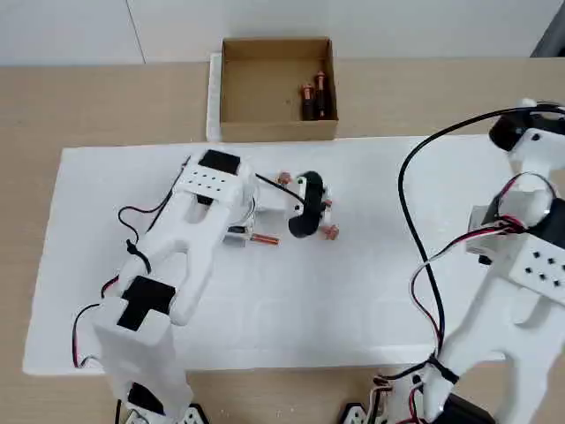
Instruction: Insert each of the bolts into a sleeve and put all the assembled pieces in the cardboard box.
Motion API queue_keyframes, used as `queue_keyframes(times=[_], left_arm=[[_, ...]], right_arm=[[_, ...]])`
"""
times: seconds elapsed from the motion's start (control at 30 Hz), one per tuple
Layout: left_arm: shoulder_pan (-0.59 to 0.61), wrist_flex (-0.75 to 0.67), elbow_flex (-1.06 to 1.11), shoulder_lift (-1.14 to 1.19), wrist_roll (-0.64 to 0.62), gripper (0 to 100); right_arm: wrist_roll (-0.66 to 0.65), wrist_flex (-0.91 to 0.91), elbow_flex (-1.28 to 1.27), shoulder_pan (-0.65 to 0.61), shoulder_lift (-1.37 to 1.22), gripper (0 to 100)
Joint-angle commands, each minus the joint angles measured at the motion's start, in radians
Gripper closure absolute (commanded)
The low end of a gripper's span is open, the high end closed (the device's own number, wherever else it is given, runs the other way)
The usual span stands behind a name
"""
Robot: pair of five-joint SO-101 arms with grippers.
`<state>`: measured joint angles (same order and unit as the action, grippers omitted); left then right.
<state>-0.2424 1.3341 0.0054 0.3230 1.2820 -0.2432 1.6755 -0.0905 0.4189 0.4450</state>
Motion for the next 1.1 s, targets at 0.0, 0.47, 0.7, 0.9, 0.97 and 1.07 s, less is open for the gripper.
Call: queue_keyframes(times=[0.0,0.47,0.7,0.9,0.97,1.07], left_arm=[[0.02,0.066,-0.113,-0.129,-0.04,83],[0.092,0.276,-0.219,-0.397,-0.967,83],[0.095,0.331,-0.217,-0.405,-1.722,83],[0.087,0.333,-0.171,-0.385,-1.987,83],[0.087,0.33,-0.125,-0.365,-2.102,83],[0.087,0.325,-0.05,-0.31,-2.329,83]], right_arm=[[-0.005,-0.016,0.003,-0.03,0.035,99.5],[-0.003,-0.031,0.003,-0.073,0.035,99.5],[0.035,-0.031,0.003,-0.073,0.038,99.5],[0.038,-0.024,0.003,-0.073,0.044,99.5],[0.038,-0.022,0.003,-0.073,0.044,99.5],[0.038,-0.022,0.003,-0.073,0.044,99.5]])
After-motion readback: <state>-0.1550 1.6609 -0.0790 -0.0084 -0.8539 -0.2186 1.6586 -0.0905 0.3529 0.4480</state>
